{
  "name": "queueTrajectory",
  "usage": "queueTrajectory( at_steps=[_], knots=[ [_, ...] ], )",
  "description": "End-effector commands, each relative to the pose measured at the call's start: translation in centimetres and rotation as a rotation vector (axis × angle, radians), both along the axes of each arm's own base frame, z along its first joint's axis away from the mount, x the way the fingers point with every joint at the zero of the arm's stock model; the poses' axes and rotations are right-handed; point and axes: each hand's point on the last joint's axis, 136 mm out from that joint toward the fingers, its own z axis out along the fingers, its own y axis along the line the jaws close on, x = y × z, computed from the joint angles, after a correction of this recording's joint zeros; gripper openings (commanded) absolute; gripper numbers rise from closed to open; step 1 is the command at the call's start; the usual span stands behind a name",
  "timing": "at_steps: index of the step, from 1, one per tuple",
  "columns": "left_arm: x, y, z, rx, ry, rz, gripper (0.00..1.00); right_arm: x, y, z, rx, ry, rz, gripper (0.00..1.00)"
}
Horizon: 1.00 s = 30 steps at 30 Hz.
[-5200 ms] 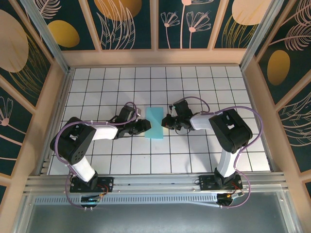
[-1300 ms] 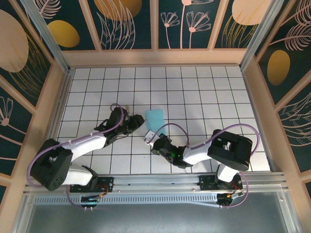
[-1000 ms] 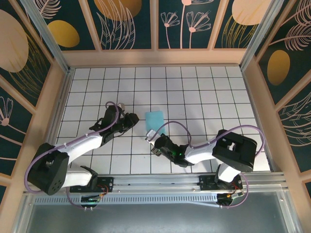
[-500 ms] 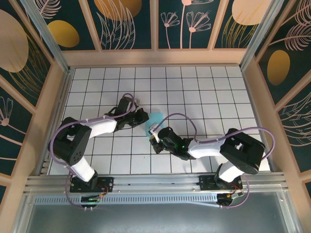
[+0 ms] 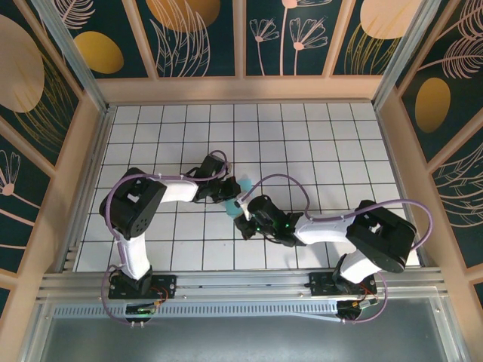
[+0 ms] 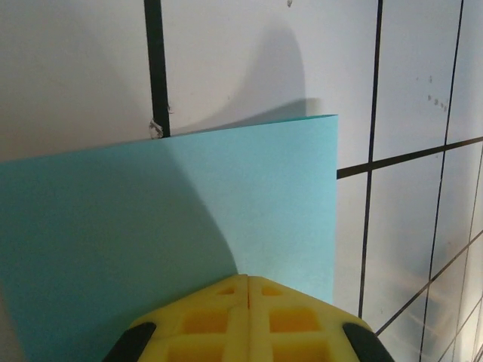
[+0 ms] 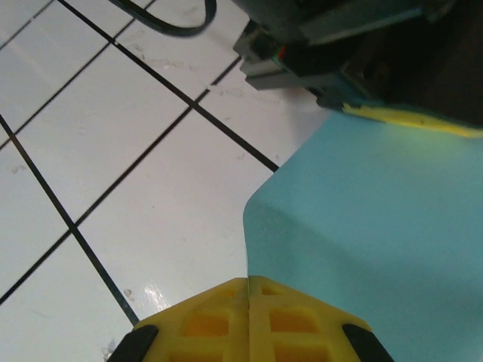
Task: Fold a paper plane with a square sheet of paper (fold left side to right side)
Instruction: Third fold the triangle at the center of the table.
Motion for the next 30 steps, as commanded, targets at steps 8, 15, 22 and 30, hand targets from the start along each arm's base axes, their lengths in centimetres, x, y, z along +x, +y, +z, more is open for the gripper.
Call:
queueTrajectory(
  at_steps=[8, 15, 22, 30],
  knots=[
    [-0.6, 1.2, -2.2, 0.095, 0.014, -0.012, 0.0, 0.5, -1.2, -0.4, 0.024, 0.149, -0.051, 0.0],
    [-0.6, 1.3, -2.7, 0.122, 0.013, -0.022, 0.0, 1.6, -1.6, -0.2, 0.056, 0.175, -0.077, 0.0],
    [-0.6, 1.2, -3.0, 0.144, 0.007, -0.037, 0.0, 3.1, -2.2, -0.1, 0.06, 0.167, -0.118, 0.0],
    [-0.6, 1.2, -3.1, 0.155, 0.002, -0.047, 0.0, 5.1, -3.2, -0.3, 0.026, 0.144, -0.173, 0.0]
  ],
)
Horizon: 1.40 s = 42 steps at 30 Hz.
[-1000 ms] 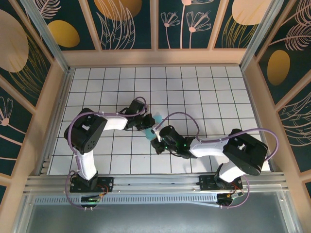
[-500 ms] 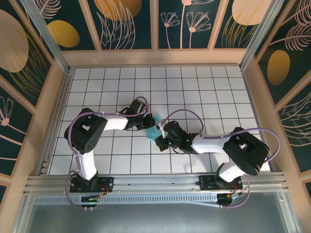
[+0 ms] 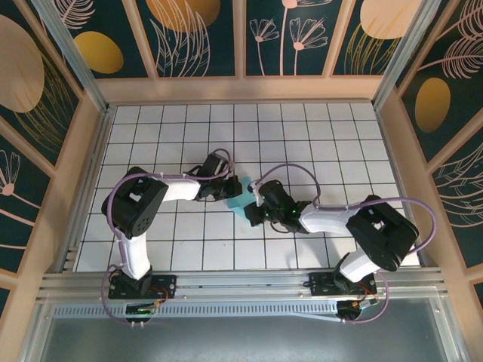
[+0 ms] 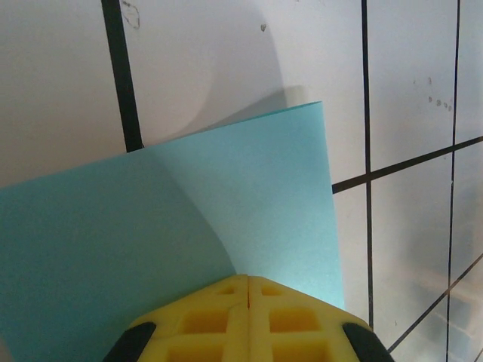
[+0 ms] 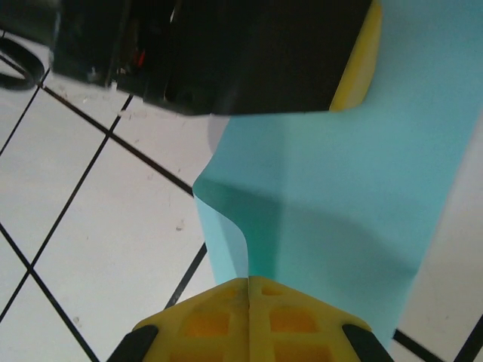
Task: Fold a paper plane with a square sheet of paper (fold left side to right side)
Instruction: Third fold the triangle at the center of the table.
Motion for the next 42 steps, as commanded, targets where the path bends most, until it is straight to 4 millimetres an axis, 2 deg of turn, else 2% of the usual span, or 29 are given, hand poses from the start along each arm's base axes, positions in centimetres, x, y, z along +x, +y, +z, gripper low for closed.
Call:
queueTrajectory(
  at_steps=[1, 20, 42],
  knots=[
    [-1.3, 1.4, -3.0, 0.105, 0.065, -0.002, 0.0, 1.3, -0.3, 0.1, -0.025, -0.014, -0.032, 0.0],
    [-1.3, 1.4, -3.1, 0.109, 0.064, -0.004, 0.0, 2.3, -0.9, -1.7, -0.074, 0.017, -0.066, 0.0],
    [-1.4, 1.4, -3.1, 0.109, 0.066, 0.003, 0.0, 3.2, -1.7, -1.8, -0.084, 0.008, -0.106, 0.0]
  ],
)
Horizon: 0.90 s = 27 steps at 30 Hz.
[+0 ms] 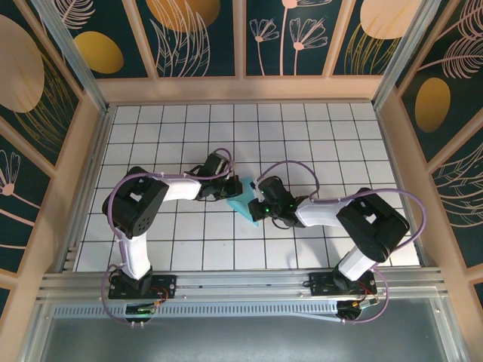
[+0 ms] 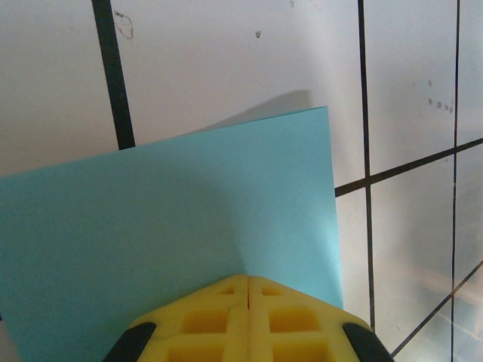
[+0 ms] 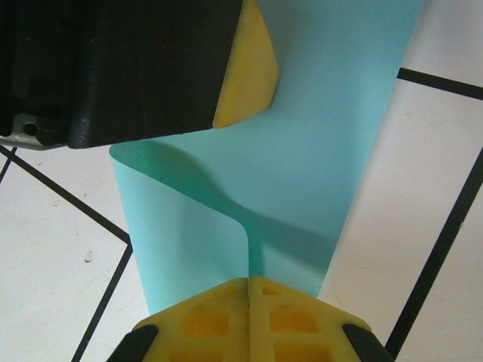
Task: Fold a paper plane with a square sheet of paper (fold left side to right side)
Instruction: Third fold the triangle at the center of the table.
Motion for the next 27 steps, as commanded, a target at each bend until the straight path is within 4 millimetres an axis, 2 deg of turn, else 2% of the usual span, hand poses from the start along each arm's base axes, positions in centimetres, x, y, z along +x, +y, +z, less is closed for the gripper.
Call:
queueTrajectory(
  at_steps=[1, 11, 18, 23, 27],
  knots=[
    [-1.5, 1.5, -3.1, 0.101, 0.076, 0.008, 0.0, 1.0, 0.0, 0.4, -0.001, -0.016, -0.023, 0.0],
    [-1.5, 1.6, -3.1, 0.099, 0.075, 0.009, 0.0, 0.7, 0.0, -0.6, -0.019, 0.01, -0.012, 0.0],
    [-1.2, 1.6, -2.5, 0.093, 0.058, 0.02, 0.0, 0.1, -0.4, -2.1, -0.057, 0.056, -0.006, 0.0],
    [-0.1, 1.8, -0.5, 0.089, 0.004, 0.039, 0.03, -0.7, -0.9, -3.0, -0.076, 0.09, -0.003, 0.0],
    [1.3, 2.8, 2.4, 0.06, -0.05, 0.076, 0.09, -0.9, -1.3, -3.2, -0.086, 0.096, -0.006, 0.0]
  ],
)
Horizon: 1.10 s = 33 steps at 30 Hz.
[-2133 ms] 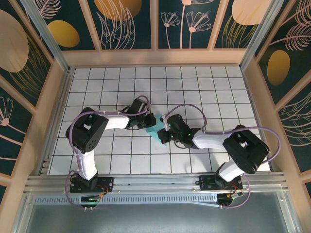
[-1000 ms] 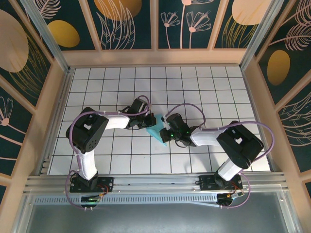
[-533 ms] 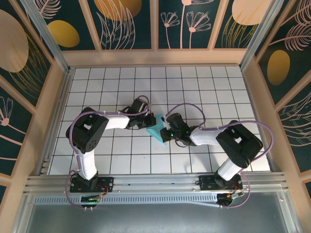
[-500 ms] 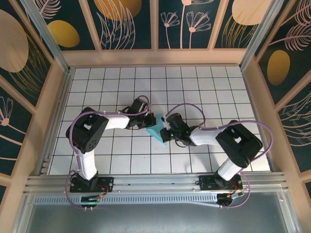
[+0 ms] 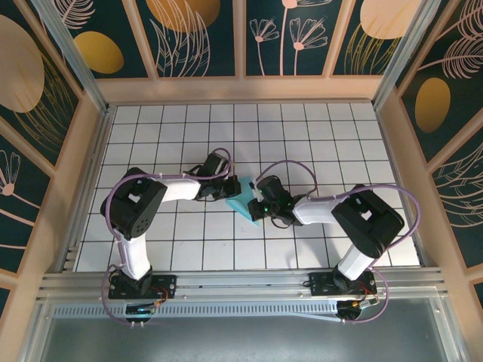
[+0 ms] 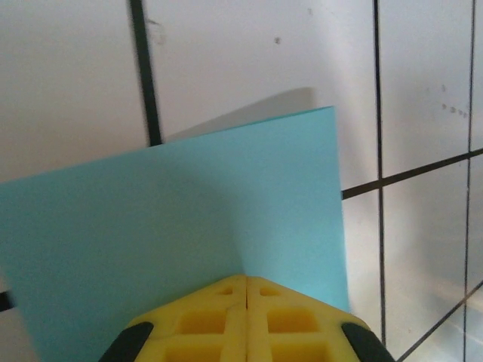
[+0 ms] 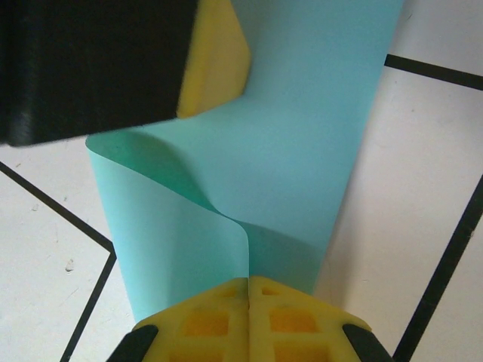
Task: Fold a paper plane with a square sheet of paper (fold left side to right side)
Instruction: Third fold the triangle at the center of the table.
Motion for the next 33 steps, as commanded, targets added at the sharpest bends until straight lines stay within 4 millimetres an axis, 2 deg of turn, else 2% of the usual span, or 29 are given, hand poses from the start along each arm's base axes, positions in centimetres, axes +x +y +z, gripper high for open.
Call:
queueTrajectory(
  at_steps=[1, 6, 9, 12, 17, 20, 27, 33],
  knots=[
    [1.4, 2.1, 2.7, 0.017, -0.057, 0.049, 0.09, -1.1, -1.4, -2.2, -0.068, 0.074, -0.006, 0.0],
    [2.6, 3.9, 7.6, -0.001, -0.181, 0.086, 0.11, -1.2, -1.4, -2.3, -0.066, 0.082, -0.005, 0.0],
    [1.4, 3.9, 9.3, -0.059, -0.23, 0.066, 0.05, -1.3, -1.4, -2.3, -0.064, 0.084, -0.005, 0.0],
    [-0.8, 3.4, 9.9, -0.175, -0.241, 0.03, 0.01, -1.3, -1.5, -2.4, -0.065, 0.087, -0.008, 0.0],
    [-4.7, 1.9, 9.0, -0.296, -0.21, -0.031, 0.0, -1.4, -1.4, -2.4, -0.063, 0.091, -0.007, 0.0],
    [-5.9, 0.9, 8.1, -0.31, -0.185, -0.054, 0.0, -1.4, -1.4, -2.5, -0.064, 0.093, -0.006, 0.0],
    [-6.4, -0.6, 5.7, -0.321, -0.121, -0.053, 0.0, -1.4, -1.4, -2.9, -0.076, 0.105, -0.009, 0.0],
    [-6.0, -1.6, 4.8, -0.317, -0.108, -0.062, 0.0, -1.3, -1.3, -3.0, -0.08, 0.107, -0.004, 0.0]
  ],
)
